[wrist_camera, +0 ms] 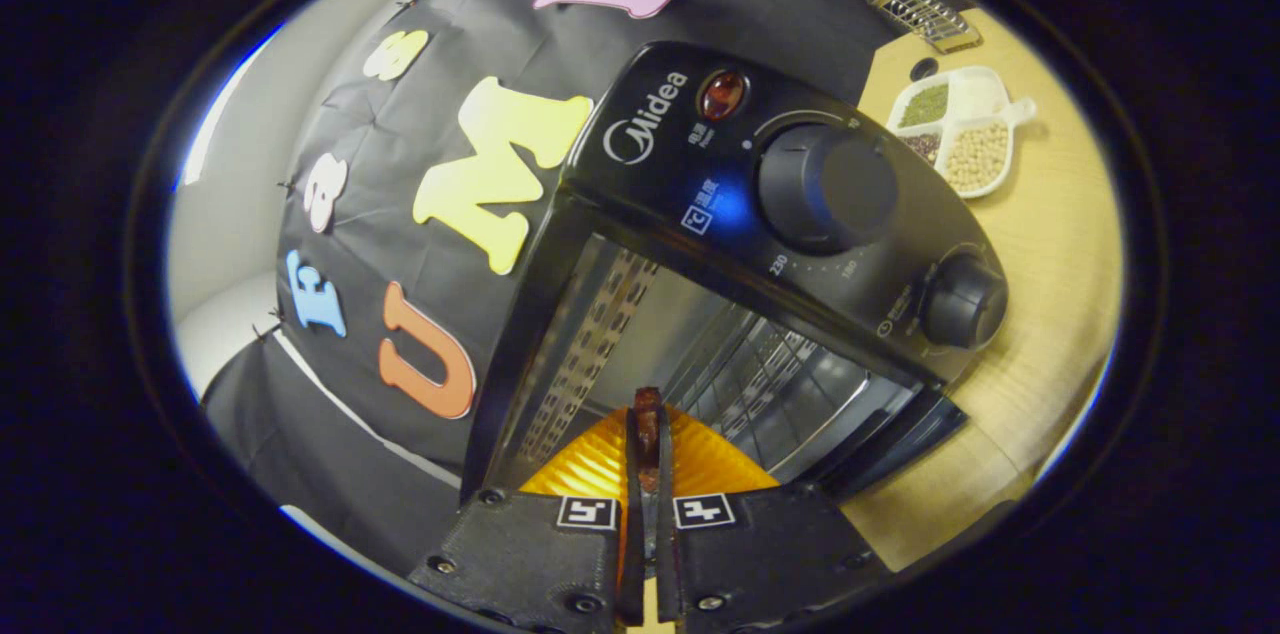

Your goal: Open the toaster oven, put the food inside, and close the toaster oven door.

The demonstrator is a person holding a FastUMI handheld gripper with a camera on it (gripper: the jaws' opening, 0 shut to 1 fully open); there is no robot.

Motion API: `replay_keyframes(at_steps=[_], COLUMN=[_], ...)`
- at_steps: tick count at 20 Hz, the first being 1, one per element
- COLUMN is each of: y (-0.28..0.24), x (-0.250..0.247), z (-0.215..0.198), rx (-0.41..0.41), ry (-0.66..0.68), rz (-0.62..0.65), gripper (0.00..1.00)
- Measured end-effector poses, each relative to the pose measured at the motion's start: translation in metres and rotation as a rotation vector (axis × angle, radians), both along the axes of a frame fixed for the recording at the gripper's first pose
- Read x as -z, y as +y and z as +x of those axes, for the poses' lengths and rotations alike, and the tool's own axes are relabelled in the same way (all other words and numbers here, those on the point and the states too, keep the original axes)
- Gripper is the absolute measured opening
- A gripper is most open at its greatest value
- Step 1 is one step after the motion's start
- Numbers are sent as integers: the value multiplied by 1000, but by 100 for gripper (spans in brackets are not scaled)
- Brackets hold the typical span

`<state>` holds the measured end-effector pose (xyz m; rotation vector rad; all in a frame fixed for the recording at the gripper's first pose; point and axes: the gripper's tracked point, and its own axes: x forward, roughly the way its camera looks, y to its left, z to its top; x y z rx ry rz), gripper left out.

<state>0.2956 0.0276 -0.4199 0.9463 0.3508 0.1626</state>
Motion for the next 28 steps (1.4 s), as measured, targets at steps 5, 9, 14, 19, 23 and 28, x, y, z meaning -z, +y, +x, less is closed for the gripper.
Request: replay_keyframes(at_steps=[5,9,14,19,23,28], y=[-24,-43,-39,-25,-12,-9], x=[21,7,-20,-11,29,77], z=[1,-12,-69,-148,-207,-246], rx=[68,121,112,52,-33,-107], ry=[67,84,37,58,166,315], rz=[-375,-629,-843,-946,-942,-962], gripper=[26,67,91,97,98,98])
